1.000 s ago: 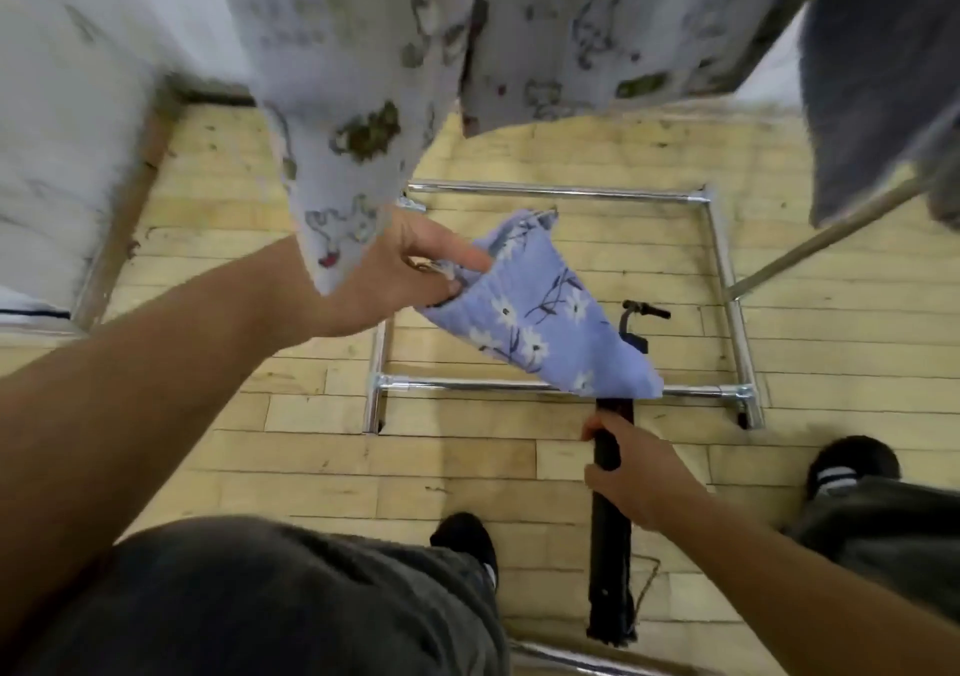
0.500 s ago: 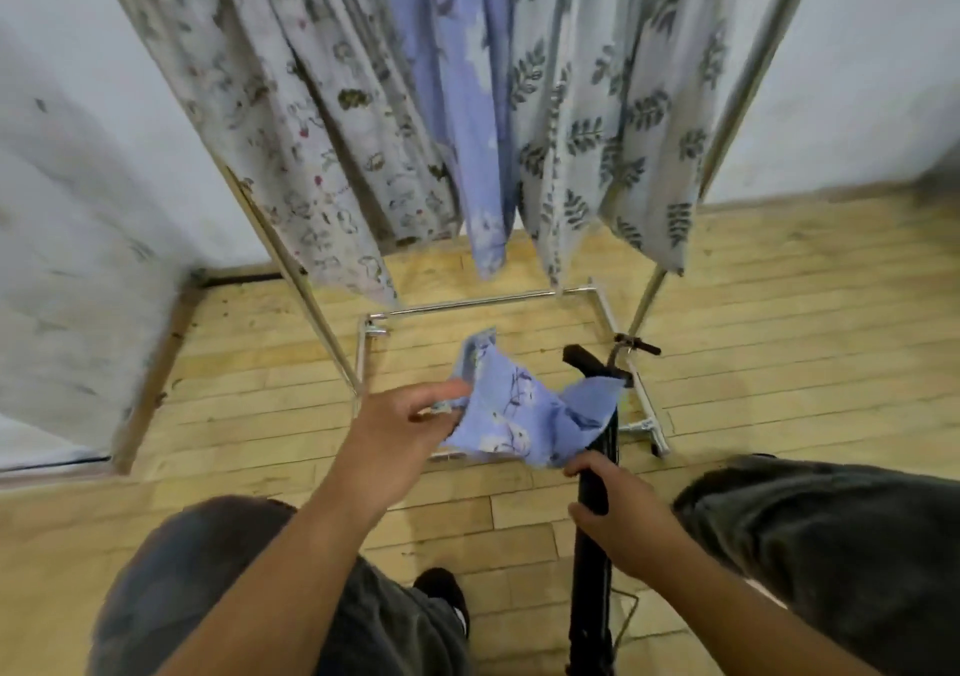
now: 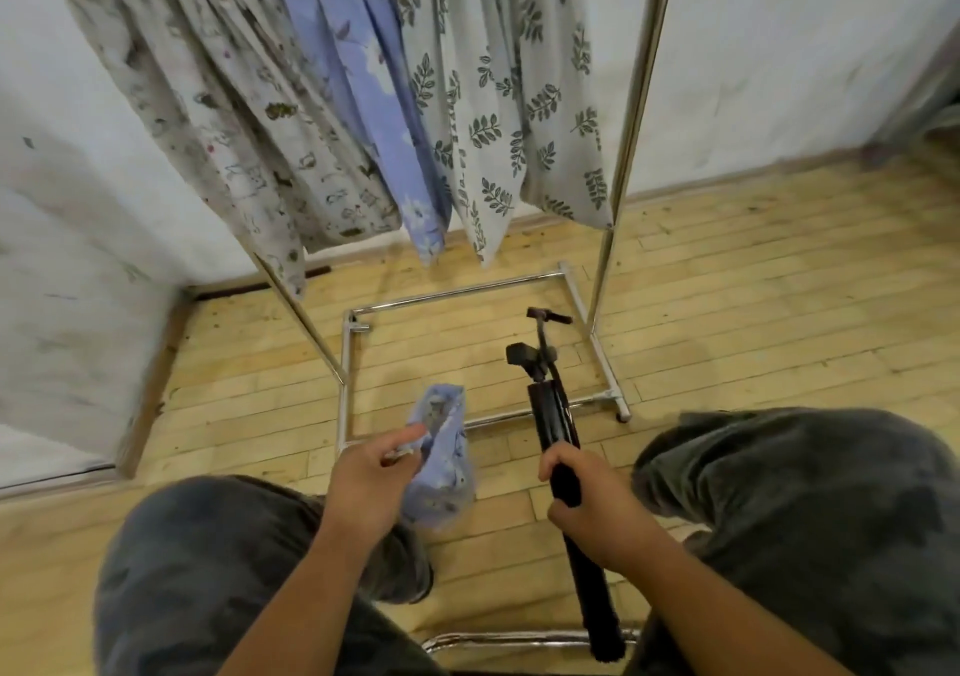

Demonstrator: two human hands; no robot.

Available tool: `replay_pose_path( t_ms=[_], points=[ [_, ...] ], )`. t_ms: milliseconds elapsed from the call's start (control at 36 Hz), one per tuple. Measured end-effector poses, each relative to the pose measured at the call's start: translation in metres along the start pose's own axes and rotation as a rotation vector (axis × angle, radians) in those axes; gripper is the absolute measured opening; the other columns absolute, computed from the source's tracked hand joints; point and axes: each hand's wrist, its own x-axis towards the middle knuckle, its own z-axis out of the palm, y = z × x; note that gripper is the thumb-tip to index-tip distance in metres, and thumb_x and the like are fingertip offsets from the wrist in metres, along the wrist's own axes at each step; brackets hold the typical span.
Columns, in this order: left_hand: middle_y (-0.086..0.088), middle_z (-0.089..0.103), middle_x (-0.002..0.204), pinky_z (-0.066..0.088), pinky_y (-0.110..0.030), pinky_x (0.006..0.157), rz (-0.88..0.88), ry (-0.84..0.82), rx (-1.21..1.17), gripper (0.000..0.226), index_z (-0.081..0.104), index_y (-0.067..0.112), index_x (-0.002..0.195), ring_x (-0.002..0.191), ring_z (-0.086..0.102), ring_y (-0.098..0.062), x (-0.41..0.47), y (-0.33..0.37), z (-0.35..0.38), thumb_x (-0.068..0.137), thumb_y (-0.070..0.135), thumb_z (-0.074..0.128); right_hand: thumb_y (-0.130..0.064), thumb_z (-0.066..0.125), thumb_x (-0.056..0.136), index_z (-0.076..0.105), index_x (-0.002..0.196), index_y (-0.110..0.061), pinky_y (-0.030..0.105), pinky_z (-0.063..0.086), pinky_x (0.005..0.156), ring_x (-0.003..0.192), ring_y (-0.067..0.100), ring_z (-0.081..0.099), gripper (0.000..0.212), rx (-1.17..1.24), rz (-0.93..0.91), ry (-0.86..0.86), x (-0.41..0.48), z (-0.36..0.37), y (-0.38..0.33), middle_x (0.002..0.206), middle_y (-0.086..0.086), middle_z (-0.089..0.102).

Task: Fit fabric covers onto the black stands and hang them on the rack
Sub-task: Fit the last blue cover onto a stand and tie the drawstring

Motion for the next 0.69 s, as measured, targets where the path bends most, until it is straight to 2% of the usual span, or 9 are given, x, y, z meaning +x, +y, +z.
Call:
replay_pose_path(
  t_ms=[167, 250, 333, 389, 444, 500, 583, 639, 694],
  points=[
    [0.023, 0.07, 0.108, 0.049, -0.014, 0.077, 0.025, -0.003, 0.091, 0.034, 0.071, 0.05, 0.1, 0.095, 0.065, 0.005, 0.009, -0.015, 0.0, 0.094, 0.017, 0.071, 0.001, 0.062, 0.085, 0.047, 0.096, -0.045, 0.029, 0.054, 0.083, 0.1, 0.009, 0.055, 0.05, 0.011, -0.069, -0.002, 0.003, 0.01, -0.015, 0.115, -0.011, 0.048],
    [0.021, 0.07, 0.108, 0.05, -0.02, 0.081, 0.024, 0.001, 0.097, 0.027, 0.074, 0.046, 0.108, 0.101, 0.065, -0.001, 0.012, -0.022, 0.002, 0.094, 0.023, 0.072, 0.001, 0.06, 0.086, 0.042, 0.116, -0.067, 0.016, 0.049, 0.081, 0.103, 0.009, 0.052, 0.077, 0.014, -0.104, -0.049, 0.005, 0.014, -0.021, 0.123, -0.012, 0.044],
    [0.017, 0.071, 0.109, 0.048, -0.011, 0.072, 0.008, -0.008, 0.101, 0.024, 0.075, 0.04, 0.116, 0.093, 0.064, 0.004, 0.011, -0.025, 0.004, 0.094, 0.029, 0.073, 0.0, 0.059, 0.09, 0.005, 0.149, -0.071, 0.013, 0.045, 0.084, 0.106, 0.006, 0.05, 0.107, 0.005, -0.123, -0.109, 0.008, 0.017, -0.029, 0.126, -0.011, 0.043],
    [0.019, 0.071, 0.109, 0.049, -0.007, 0.066, 0.03, -0.017, 0.118, 0.025, 0.074, 0.039, 0.117, 0.086, 0.064, 0.01, 0.011, -0.026, 0.005, 0.094, 0.029, 0.073, -0.001, 0.06, 0.089, -0.013, 0.147, -0.071, 0.017, 0.046, 0.081, 0.1, 0.003, 0.051, 0.117, 0.006, -0.134, -0.115, 0.009, 0.019, -0.03, 0.121, -0.01, 0.047],
    [0.022, 0.069, 0.111, 0.047, -0.004, 0.066, 0.048, -0.019, 0.14, 0.025, 0.075, 0.038, 0.117, 0.084, 0.063, 0.013, 0.011, -0.025, 0.005, 0.095, 0.027, 0.072, -0.001, 0.062, 0.087, -0.019, 0.147, -0.068, 0.014, 0.043, 0.089, 0.114, -0.002, 0.049, 0.121, 0.032, -0.126, -0.141, 0.01, 0.021, -0.033, 0.133, -0.017, 0.045],
    [0.023, 0.068, 0.111, 0.048, -0.004, 0.066, 0.044, -0.017, 0.138, 0.026, 0.074, 0.039, 0.117, 0.083, 0.064, 0.014, 0.012, -0.025, 0.006, 0.095, 0.026, 0.072, 0.001, 0.063, 0.085, -0.018, 0.146, -0.068, 0.013, 0.033, 0.104, 0.134, -0.008, 0.034, 0.123, 0.088, -0.122, -0.183, 0.011, 0.021, -0.036, 0.145, -0.031, 0.033],
    [0.021, 0.071, 0.1, 0.048, -0.006, 0.063, 0.052, -0.024, 0.116, 0.025, 0.072, 0.042, 0.116, 0.082, 0.066, 0.008, 0.013, -0.023, 0.008, 0.095, 0.031, 0.072, 0.007, 0.059, 0.081, -0.004, 0.147, -0.07, -0.001, 0.025, 0.104, 0.134, -0.028, 0.023, 0.12, 0.152, -0.17, -0.211, 0.011, 0.021, -0.039, 0.138, -0.058, 0.023],
    [0.016, 0.071, 0.077, 0.042, -0.01, 0.055, 0.066, -0.029, 0.126, 0.013, 0.072, 0.045, 0.106, 0.064, 0.064, -0.006, 0.015, -0.022, 0.011, 0.095, 0.037, 0.071, 0.011, 0.057, 0.078, 0.016, 0.152, -0.064, -0.002, 0.034, 0.096, 0.128, -0.026, 0.036, 0.113, 0.182, -0.175, -0.204, 0.011, 0.02, -0.038, 0.131, -0.054, 0.039],
    [0.014, 0.065, 0.066, 0.039, -0.011, 0.052, 0.068, -0.022, 0.13, 0.007, 0.068, 0.043, 0.093, 0.055, 0.055, -0.004, 0.015, -0.019, 0.014, 0.096, 0.036, 0.069, 0.01, 0.057, 0.077, 0.035, 0.145, -0.058, 0.008, 0.046, 0.086, 0.113, -0.012, 0.054, 0.099, 0.211, -0.17, -0.188, 0.012, 0.02, -0.035, 0.118, -0.04, 0.056]
  ],
)
